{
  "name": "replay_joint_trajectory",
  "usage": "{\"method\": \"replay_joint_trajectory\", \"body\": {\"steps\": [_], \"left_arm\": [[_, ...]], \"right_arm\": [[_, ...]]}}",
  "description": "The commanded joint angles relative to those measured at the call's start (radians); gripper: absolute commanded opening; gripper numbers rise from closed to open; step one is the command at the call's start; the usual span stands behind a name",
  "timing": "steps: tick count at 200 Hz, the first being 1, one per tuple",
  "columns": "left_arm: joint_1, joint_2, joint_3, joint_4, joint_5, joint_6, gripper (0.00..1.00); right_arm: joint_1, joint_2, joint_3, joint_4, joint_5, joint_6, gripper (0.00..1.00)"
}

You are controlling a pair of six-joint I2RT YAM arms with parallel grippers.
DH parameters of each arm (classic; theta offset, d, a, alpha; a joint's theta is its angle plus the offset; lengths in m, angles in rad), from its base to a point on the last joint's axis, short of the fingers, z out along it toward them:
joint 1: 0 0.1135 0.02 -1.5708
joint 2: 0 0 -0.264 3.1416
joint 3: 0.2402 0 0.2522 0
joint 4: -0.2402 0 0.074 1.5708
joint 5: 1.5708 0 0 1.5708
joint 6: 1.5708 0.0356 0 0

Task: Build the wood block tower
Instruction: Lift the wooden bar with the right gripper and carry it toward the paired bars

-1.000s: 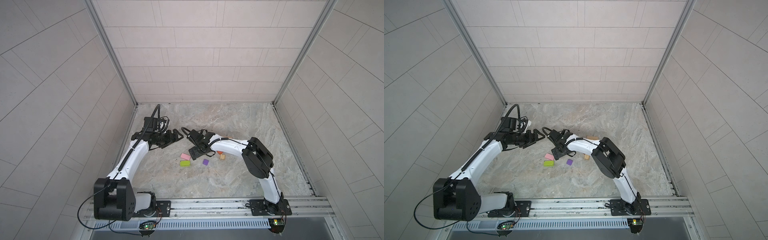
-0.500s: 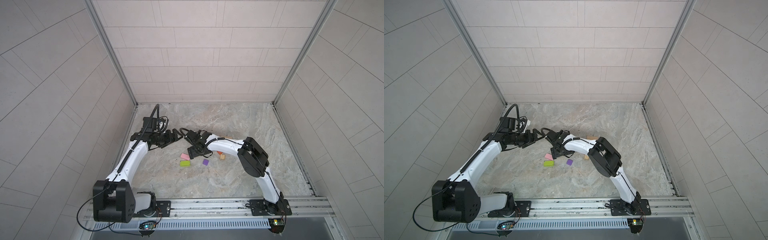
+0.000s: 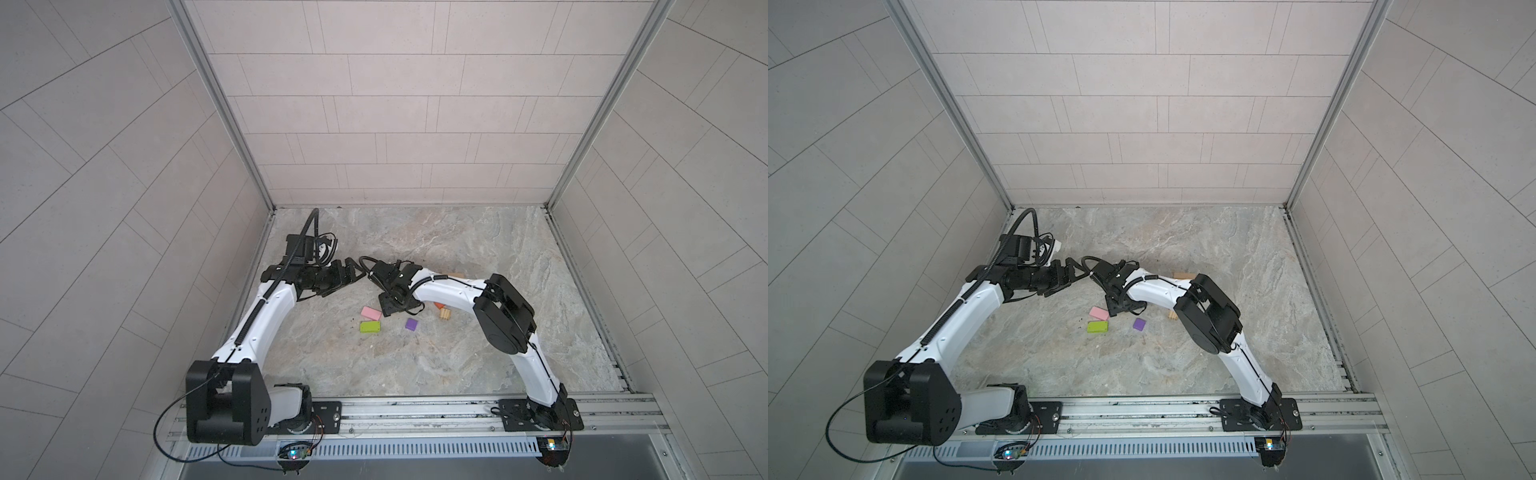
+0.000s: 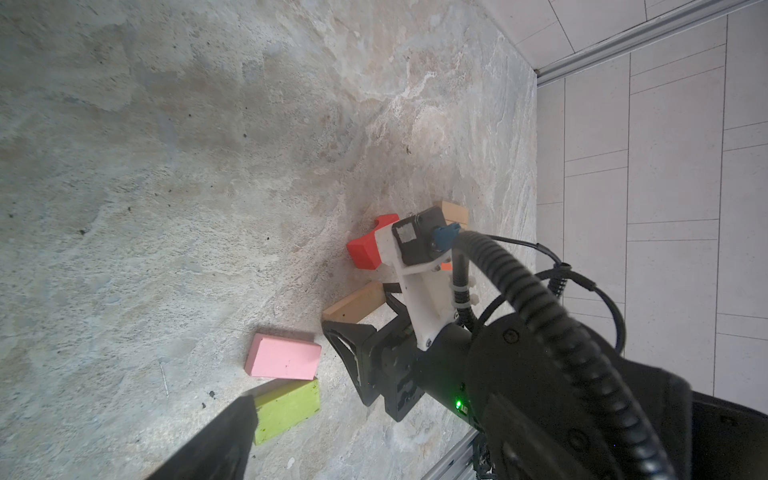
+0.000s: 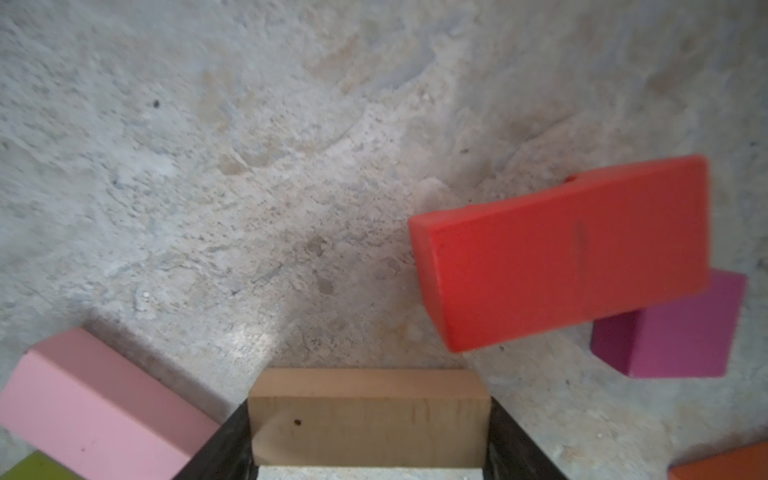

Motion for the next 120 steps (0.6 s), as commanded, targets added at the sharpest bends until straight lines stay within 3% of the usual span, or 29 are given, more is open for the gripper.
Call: {"method": "replay_joint_trajectory", "body": {"steps": [1,65,120], "left_arm": [[0.005,-0.015,-0.013,0.004,0.005,-0.001,0.92],[-0.012,-0.014,-0.028,0.029,0.032,-0.011,0.92],[-0.114,-0.019,-0.030,0.026,0.019,-0.001,0.92]], "right_arm": [[0.001,-0.022,-0.011,-0.042,0.071,0.008,0.65],[-0.066,-0.168,-0.080,-0.086,0.101,-0.002,0.63],[-0.175,-0.312,-0.203,-0.096,0.095,-0.009,0.64]]}}
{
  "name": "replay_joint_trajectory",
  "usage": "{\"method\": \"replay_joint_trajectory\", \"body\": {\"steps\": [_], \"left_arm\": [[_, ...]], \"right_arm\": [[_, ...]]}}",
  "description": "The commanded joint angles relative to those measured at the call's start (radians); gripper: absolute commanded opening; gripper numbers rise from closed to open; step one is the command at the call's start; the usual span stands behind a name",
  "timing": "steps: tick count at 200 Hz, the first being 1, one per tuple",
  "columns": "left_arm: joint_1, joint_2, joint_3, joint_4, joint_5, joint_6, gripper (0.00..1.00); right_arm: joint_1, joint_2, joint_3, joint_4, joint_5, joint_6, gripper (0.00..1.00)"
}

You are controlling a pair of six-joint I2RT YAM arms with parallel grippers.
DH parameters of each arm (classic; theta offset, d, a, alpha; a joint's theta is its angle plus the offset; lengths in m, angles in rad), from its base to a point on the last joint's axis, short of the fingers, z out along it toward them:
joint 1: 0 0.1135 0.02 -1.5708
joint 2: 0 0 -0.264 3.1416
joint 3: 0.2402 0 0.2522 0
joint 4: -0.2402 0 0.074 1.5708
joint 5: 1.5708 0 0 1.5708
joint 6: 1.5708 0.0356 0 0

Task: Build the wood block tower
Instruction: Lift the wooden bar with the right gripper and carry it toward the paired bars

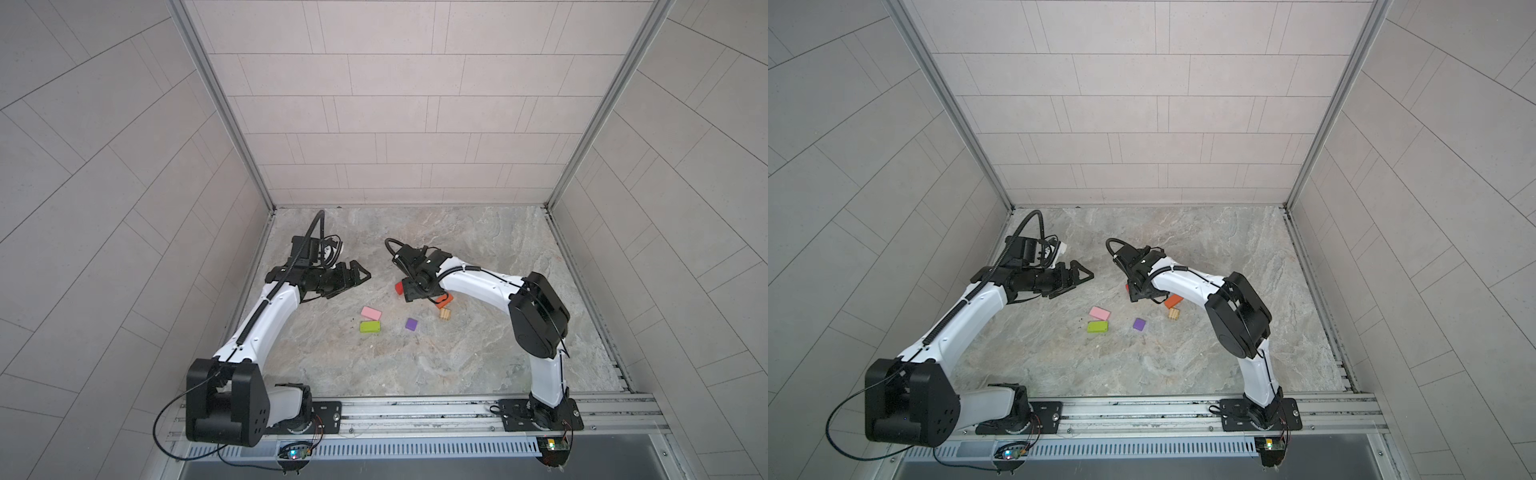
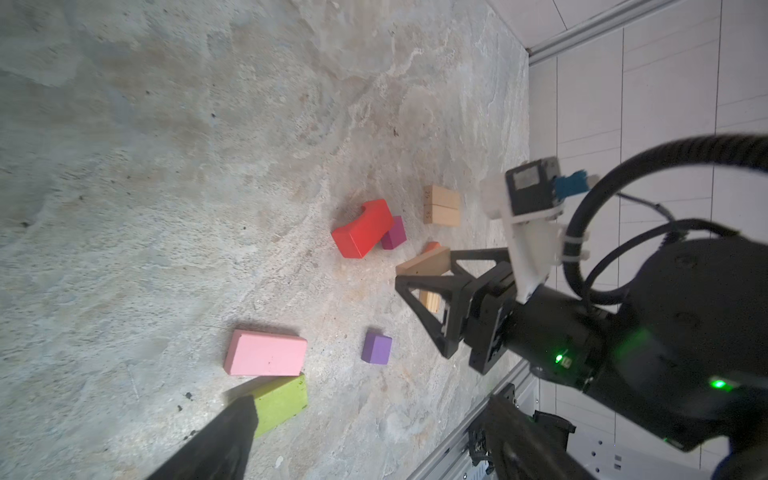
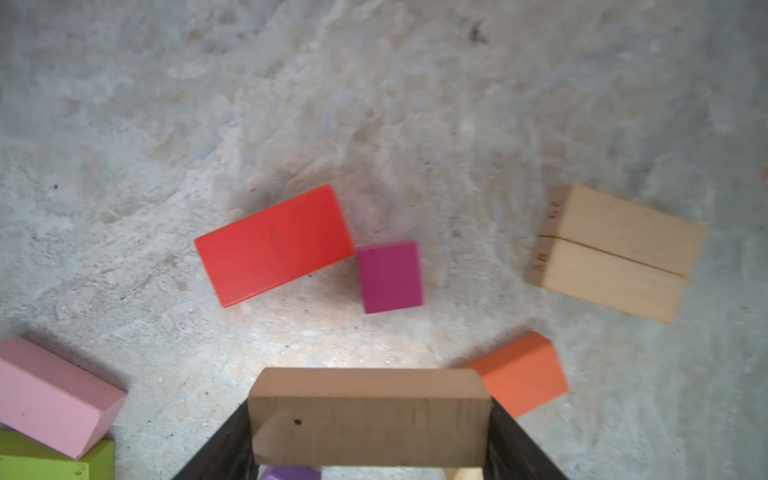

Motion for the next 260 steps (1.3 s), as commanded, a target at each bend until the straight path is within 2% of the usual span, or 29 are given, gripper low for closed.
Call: {"method": "replay_joint_trajectory", "body": {"steps": [1,38,169,260], "left_arm": [[-0.044,-0.019,-0.008,0.003,0.003,0.007,0.92],[-0.084,-0.015,-0.005,-0.002,0.004,0.013,0.92],[-0.085,-0.024,-0.001,-0.014,-0.014,0.026,0.92],[-0.085,-0.025,0.004,-0.023,-0.024,0.033,0.92]], "right_arm": [[-0.039,-0.069,-0.049,-0.041,0.028,-0.002,0.63],[-0.108,-0.115,-0.127,-0.029,0.026,-0.001,0.64],[-0.322,-0.184,-0.363,0.064,0.040,-0.047,0.63],[-0.322,-0.085,-0.343,0.157,-0.049,-0.006,0.62]]}}
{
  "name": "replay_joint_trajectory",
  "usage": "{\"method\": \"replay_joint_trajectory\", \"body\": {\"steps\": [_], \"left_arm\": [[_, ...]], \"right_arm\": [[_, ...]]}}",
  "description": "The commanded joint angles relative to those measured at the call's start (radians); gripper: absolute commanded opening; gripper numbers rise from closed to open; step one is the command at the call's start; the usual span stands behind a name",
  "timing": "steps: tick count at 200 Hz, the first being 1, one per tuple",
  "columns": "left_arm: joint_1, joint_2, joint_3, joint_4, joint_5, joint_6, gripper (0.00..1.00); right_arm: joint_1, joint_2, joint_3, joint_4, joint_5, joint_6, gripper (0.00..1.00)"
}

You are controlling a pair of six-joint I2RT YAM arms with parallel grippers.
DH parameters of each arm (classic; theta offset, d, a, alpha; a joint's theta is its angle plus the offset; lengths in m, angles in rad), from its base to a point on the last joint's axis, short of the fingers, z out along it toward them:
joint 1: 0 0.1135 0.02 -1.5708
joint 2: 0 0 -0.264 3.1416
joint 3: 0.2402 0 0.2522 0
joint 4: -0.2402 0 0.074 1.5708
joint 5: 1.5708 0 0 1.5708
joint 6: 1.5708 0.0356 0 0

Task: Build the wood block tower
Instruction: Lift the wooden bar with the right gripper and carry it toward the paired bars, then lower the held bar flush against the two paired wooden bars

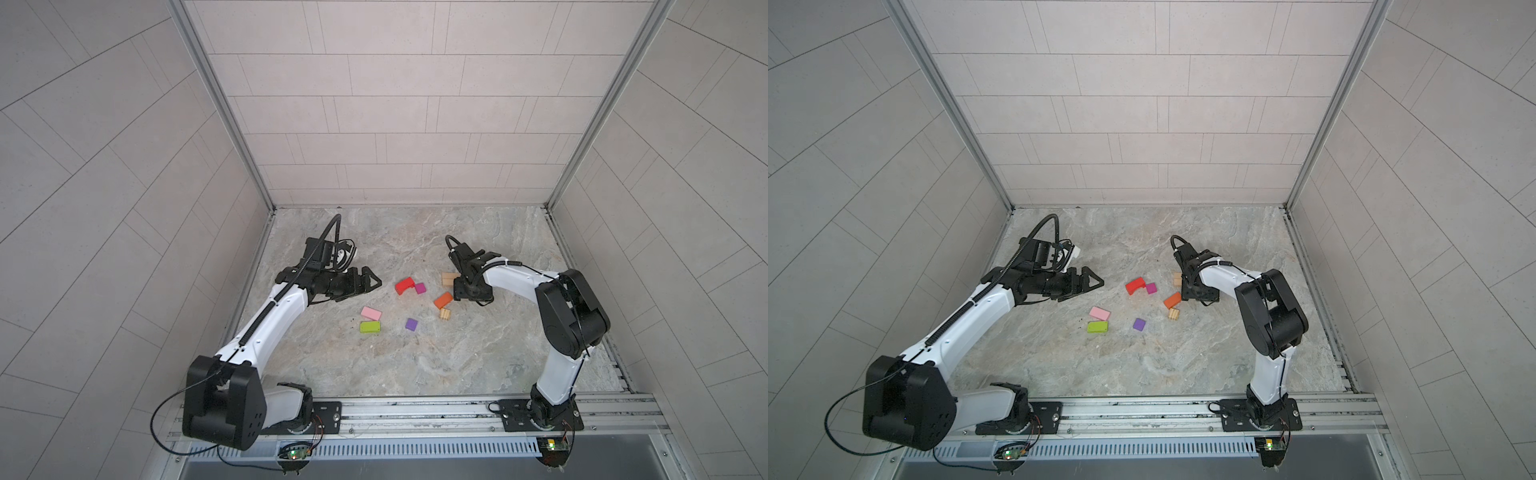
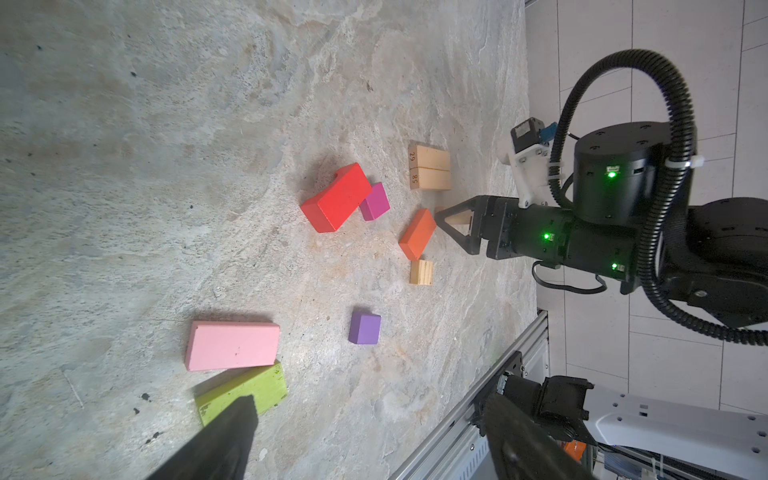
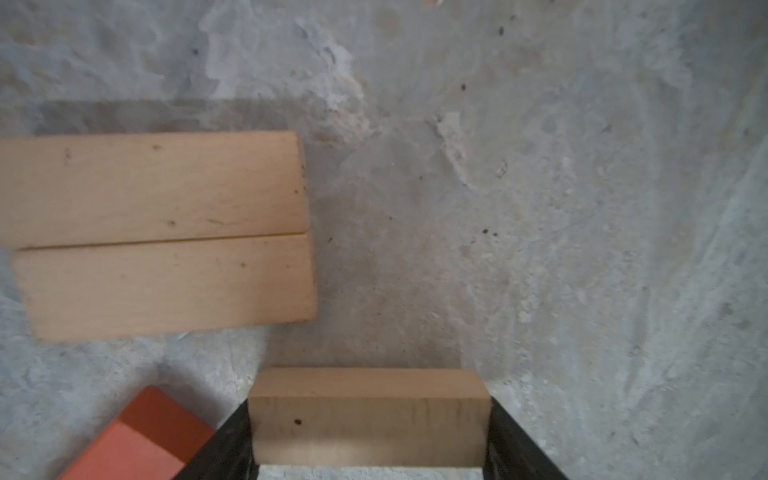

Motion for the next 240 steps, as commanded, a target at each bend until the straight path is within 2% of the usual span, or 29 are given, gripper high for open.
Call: {"method": "replay_joint_trajectory", "body": {"steps": [1,62,113,136,240], "left_arm": [[-0.003,-0.025,0.004,-0.016,-0.004,0.021,0.92],[-0.003,-0.023,0.004,-0.020,-0.006,0.023,0.92],[-0.003,-0.022,0.005,-0.021,-0.007,0.024,0.92],[-0.003,-0.021,0.005,-0.023,-0.007,0.026,0.92],[-0.003,-0.022,0.008,-0.022,-0.006,0.028,0.92]], "right_arm": [[0.008,0.032,0.015,0.022,-0.021,0.029,0.62],[0.049,0.078,0.082,0.014,-0.034,0.057,0.62],[0.061,0.095,0.077,0.055,-0.095,0.109,0.62],[0.065,0.103,0.086,0.052,-0.082,0.121,0.62],[0.066,0.138,0.136,0.005,-0.052,0.077,0.63]]}}
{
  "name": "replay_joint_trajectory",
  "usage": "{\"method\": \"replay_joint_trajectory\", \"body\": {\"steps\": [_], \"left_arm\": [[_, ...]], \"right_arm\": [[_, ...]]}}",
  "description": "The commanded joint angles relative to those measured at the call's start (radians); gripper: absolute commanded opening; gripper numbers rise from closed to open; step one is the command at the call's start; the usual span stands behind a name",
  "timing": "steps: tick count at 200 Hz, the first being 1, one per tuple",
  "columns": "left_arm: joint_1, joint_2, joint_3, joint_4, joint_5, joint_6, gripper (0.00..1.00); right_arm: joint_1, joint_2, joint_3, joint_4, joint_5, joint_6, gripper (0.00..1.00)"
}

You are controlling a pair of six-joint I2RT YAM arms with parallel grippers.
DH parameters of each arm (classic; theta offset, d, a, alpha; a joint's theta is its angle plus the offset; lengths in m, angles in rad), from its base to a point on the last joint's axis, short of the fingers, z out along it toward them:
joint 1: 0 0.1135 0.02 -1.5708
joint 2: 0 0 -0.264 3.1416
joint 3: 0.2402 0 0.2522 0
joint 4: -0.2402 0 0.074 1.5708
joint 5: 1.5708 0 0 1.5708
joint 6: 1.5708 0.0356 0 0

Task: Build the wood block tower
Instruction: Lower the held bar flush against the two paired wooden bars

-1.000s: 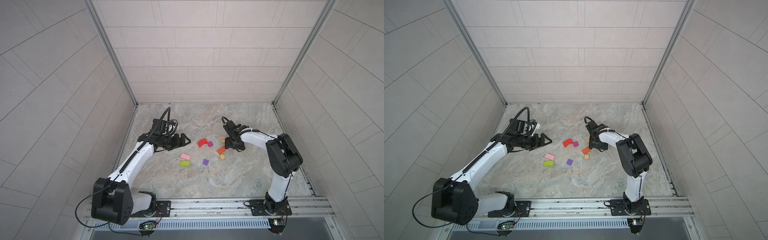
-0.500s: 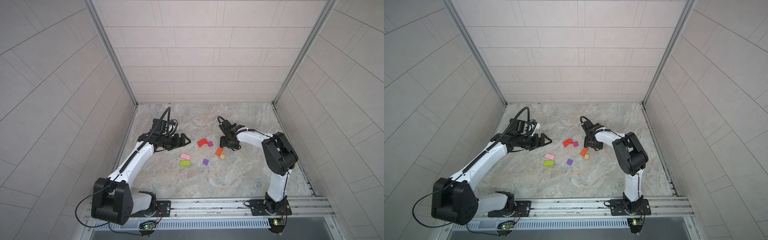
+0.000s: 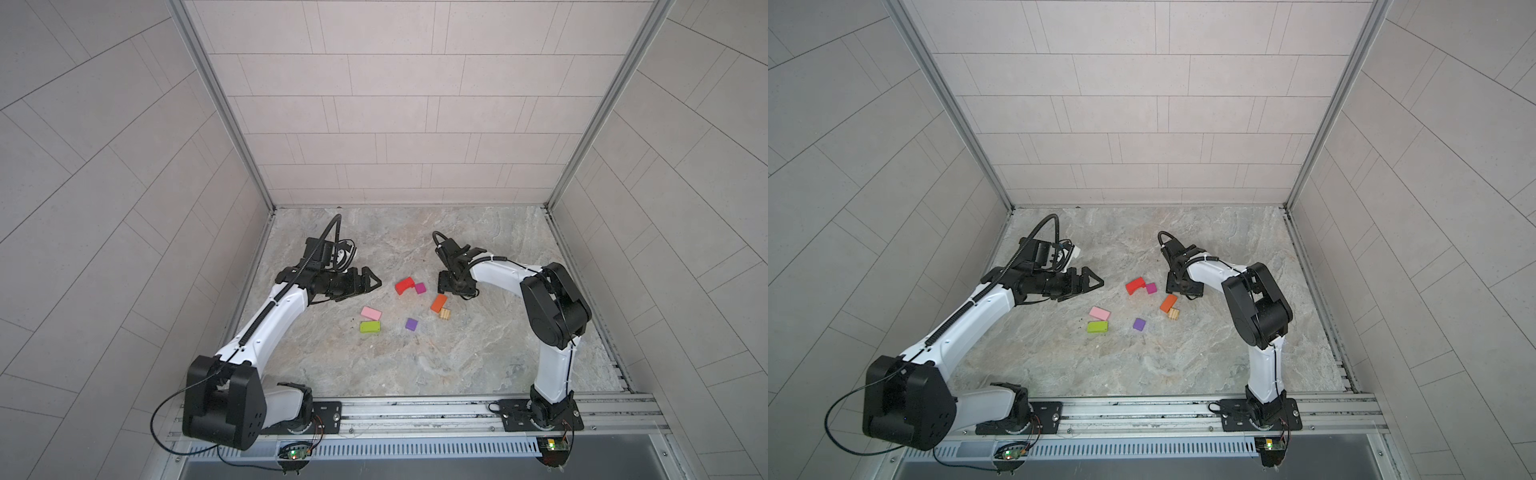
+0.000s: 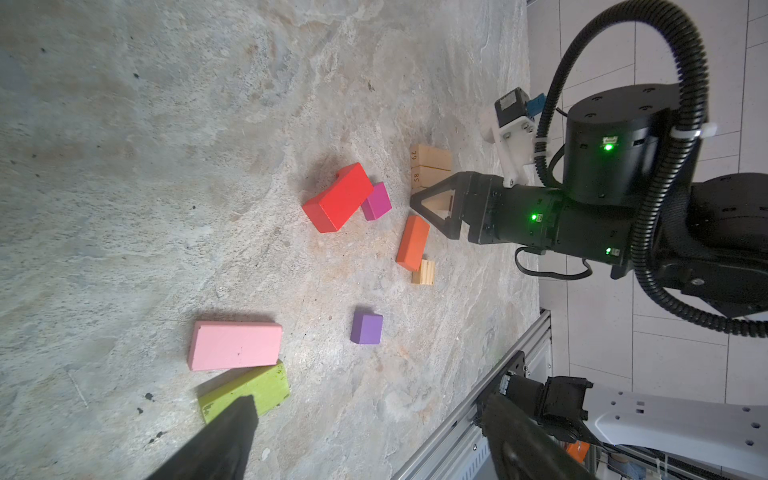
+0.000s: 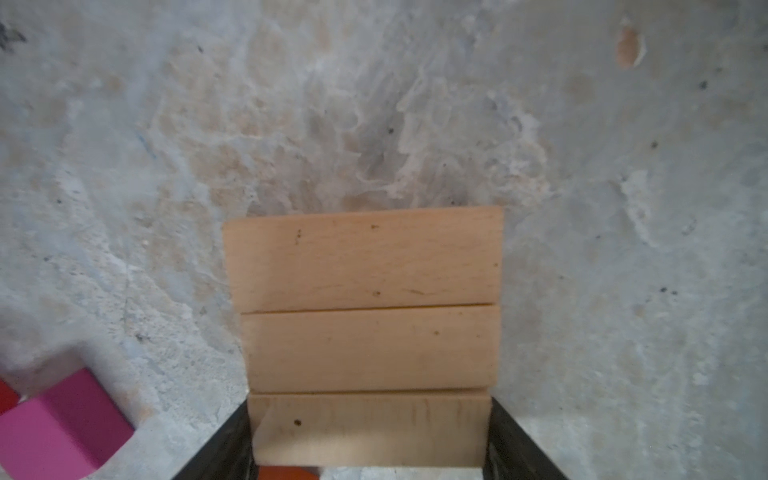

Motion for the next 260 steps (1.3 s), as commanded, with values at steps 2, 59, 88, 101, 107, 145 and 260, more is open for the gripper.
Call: {"method": "replay_joint_trajectory", "body": {"steps": [2,59,88,101,107,145,260], "left_arm": [[-0.001,-0.022,0.007,-0.020,-0.002,0.021,0.92],[-0.002,-0.021,0.007,-0.019,0.001,0.021,0.92],[-0.003,-0.023,0.008,-0.020,0.000,0.021,0.92],[-0.003,-0.023,0.007,-0.020,0.000,0.019,0.92],[-0.002,-0.023,0.007,-0.020,0.000,0.021,0.92],[-0.002,-0.023,0.007,-0.020,-0.002,0.021,0.92],[-0.003,-0.025,0.007,-0.021,-0.003,0.022,0.92]], "right_arm": [[0.006,0.030,0.009,-0.033,0.017,-0.010,0.63],[0.006,0.031,0.005,-0.049,0.032,-0.016,0.63],[0.005,0.027,0.001,-0.055,0.041,-0.018,0.63],[0.003,0.027,0.001,-0.056,0.043,-0.019,0.63],[0.001,0.025,0.000,-0.057,0.043,-0.020,0.63],[-0.001,0.024,-0.003,-0.057,0.043,-0.019,0.63],[-0.011,0.008,-0.026,-0.051,0.043,-0.017,0.64]]}}
